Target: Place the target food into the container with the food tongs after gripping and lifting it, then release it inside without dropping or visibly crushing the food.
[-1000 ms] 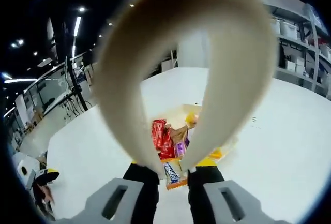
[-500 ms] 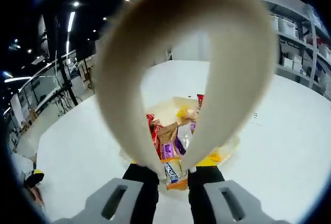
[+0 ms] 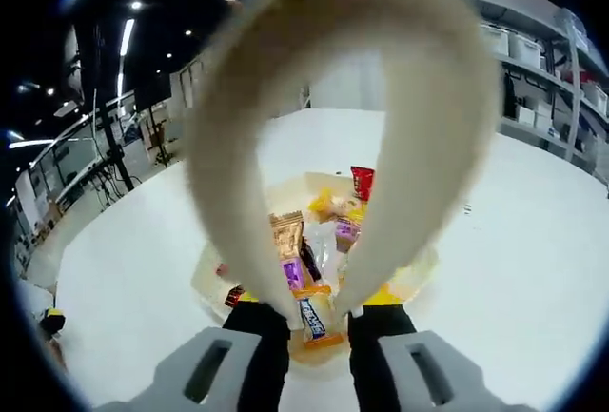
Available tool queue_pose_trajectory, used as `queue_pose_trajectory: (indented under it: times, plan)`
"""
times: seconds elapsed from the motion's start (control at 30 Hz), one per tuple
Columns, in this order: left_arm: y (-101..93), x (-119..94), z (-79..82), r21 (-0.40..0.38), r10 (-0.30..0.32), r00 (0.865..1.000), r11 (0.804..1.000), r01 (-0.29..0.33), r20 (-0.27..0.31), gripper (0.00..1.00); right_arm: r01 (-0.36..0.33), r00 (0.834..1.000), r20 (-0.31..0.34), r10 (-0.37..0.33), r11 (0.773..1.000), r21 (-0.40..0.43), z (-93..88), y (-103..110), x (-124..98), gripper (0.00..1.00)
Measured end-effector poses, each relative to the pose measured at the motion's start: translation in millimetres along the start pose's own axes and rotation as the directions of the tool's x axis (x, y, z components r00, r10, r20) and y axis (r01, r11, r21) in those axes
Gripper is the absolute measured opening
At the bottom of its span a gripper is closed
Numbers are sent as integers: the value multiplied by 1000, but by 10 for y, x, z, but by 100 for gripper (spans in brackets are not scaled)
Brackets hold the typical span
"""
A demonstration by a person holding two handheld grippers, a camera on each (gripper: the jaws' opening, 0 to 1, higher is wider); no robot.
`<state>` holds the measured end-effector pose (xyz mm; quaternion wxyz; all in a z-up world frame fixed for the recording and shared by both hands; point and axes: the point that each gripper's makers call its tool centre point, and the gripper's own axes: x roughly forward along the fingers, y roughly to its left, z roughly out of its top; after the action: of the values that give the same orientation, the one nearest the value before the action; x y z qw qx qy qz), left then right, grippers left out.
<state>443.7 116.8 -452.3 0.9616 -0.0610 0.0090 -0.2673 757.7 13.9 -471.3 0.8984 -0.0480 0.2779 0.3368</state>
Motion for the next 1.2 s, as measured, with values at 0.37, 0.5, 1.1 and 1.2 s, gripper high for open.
queue_pose_trajectory:
  times: [0.37,0.5,1.1,1.2]
  plan:
    - [-10,-4,-1,8,2,1000,1000,-2,-2,93,4,999,43,-5,999,33,69,-38,-131,20]
    - [-17,-6,-2,11,1,1000,1000,-1,-4,93,6,999,54,-8,999,36,91,-58,-196,20]
    - [-27,-2,-18,11,-6,1000,1000,7,-15,93,-50,991,125,43,997,55,174,171,-691,21]
    - [-37,-1,-21,11,-9,1000,1000,9,-16,93,-57,991,123,52,998,39,137,238,-771,21]
